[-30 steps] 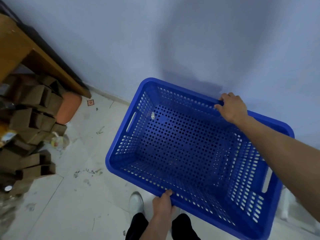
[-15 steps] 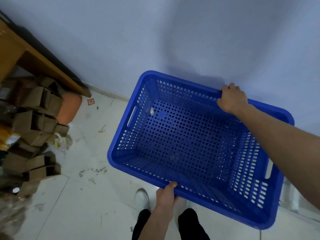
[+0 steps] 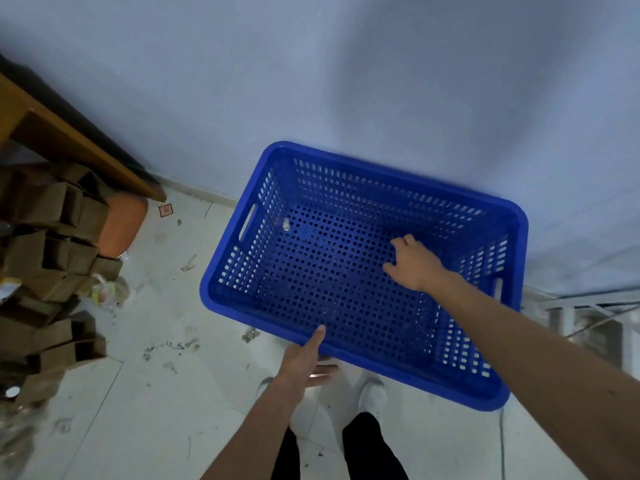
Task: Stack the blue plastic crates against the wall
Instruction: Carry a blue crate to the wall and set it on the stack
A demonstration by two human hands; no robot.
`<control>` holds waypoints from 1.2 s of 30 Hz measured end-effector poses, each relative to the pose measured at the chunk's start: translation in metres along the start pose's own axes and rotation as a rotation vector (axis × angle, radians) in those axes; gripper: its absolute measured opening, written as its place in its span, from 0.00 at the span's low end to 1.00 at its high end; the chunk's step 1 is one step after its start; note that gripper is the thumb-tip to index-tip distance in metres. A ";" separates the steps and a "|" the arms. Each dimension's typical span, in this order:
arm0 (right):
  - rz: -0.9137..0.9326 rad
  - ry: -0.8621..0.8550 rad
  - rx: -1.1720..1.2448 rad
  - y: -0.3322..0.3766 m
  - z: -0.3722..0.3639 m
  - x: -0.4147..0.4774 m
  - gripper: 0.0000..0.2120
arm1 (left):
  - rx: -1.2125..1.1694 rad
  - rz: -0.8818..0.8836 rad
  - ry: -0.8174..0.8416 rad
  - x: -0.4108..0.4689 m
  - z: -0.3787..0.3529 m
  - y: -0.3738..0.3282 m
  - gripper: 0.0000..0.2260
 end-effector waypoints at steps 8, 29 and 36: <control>0.051 0.132 0.136 -0.014 -0.033 -0.047 0.23 | 0.958 -0.305 0.022 -0.016 0.032 -0.030 0.22; -0.163 -0.249 -0.113 -0.060 -0.160 -0.204 0.32 | 1.794 -0.955 0.116 -0.013 0.072 -0.083 0.17; -0.080 -0.350 -0.195 -0.038 -0.171 -0.178 0.15 | 2.042 -0.944 -0.082 0.009 0.101 -0.070 0.17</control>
Point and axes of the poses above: each hand's wrist, its own x-axis towards the middle knuckle, its own z-axis out of the back of the hand, y = z × x, the point moved 2 cm from there along x, towards the middle knuckle, and after that the axes turned 6 degrees about -z, right-handed, at the moved point
